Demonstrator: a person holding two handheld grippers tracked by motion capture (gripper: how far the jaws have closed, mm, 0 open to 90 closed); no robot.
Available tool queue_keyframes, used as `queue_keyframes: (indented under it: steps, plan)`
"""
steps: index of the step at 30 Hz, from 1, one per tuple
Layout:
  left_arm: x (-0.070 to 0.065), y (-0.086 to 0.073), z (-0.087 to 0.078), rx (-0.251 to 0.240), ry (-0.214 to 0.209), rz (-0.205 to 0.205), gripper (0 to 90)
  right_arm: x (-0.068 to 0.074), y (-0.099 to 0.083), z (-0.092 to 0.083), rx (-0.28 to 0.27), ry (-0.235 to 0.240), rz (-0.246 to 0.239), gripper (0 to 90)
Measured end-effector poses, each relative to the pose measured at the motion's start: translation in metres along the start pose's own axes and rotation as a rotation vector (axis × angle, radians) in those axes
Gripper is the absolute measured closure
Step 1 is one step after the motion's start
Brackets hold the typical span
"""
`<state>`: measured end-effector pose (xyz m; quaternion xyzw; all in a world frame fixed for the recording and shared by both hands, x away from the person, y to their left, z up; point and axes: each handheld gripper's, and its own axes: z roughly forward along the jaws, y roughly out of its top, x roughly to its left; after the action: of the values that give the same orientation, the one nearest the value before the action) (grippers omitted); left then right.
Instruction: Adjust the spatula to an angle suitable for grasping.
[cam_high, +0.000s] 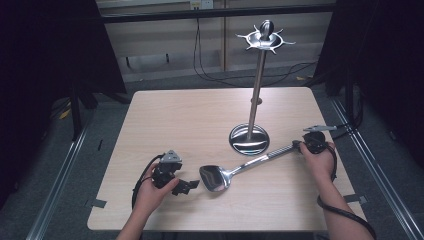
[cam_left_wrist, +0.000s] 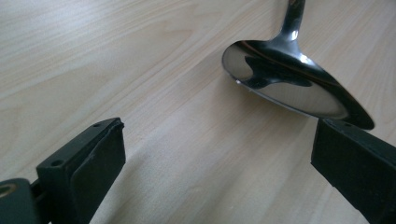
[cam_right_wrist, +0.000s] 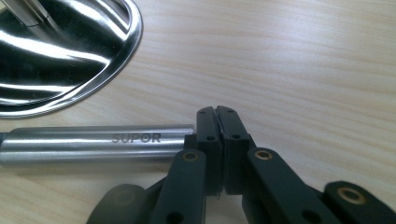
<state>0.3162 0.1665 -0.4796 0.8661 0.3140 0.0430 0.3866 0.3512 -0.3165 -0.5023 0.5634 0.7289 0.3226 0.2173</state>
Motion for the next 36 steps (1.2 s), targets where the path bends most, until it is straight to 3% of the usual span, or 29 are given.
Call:
queue_keyframes:
  steps: [10, 19, 20, 26, 30, 33, 36]
  plan:
    - [-0.005, 0.013, -0.007, 0.011, 0.018, 0.034, 3.7, 0.016, -0.003, -0.001, -0.008, 0.014, 0.0, 88.7]
    - [-0.012, 0.022, -0.01, 0.032, 0.002, 0.051, 4.0, 0.048, -0.007, -0.004, -0.01, 0.056, -0.007, 87.7]
    - [-0.013, 0.022, -0.009, 0.005, -0.006, 0.043, 4.0, 0.052, -0.008, -0.004, -0.006, 0.057, -0.009, 87.5]
    - [-0.017, 0.025, -0.007, 0.017, -0.014, 0.061, 4.0, 0.076, -0.014, -0.008, -0.017, 0.077, -0.014, 86.9]
    - [-0.02, 0.026, -0.002, 0.023, -0.013, 0.068, 4.0, 0.087, -0.018, -0.01, -0.033, 0.077, 0.009, 86.7]
    - [-0.022, 0.027, 0.002, 0.036, -0.012, 0.075, 4.0, 0.1, -0.018, -0.01, -0.033, 0.073, -0.007, 85.9]
    - [-0.023, 0.027, 0.002, 0.044, -0.02, 0.076, 4.0, 0.104, -0.018, -0.01, -0.033, 0.075, -0.021, 85.1]
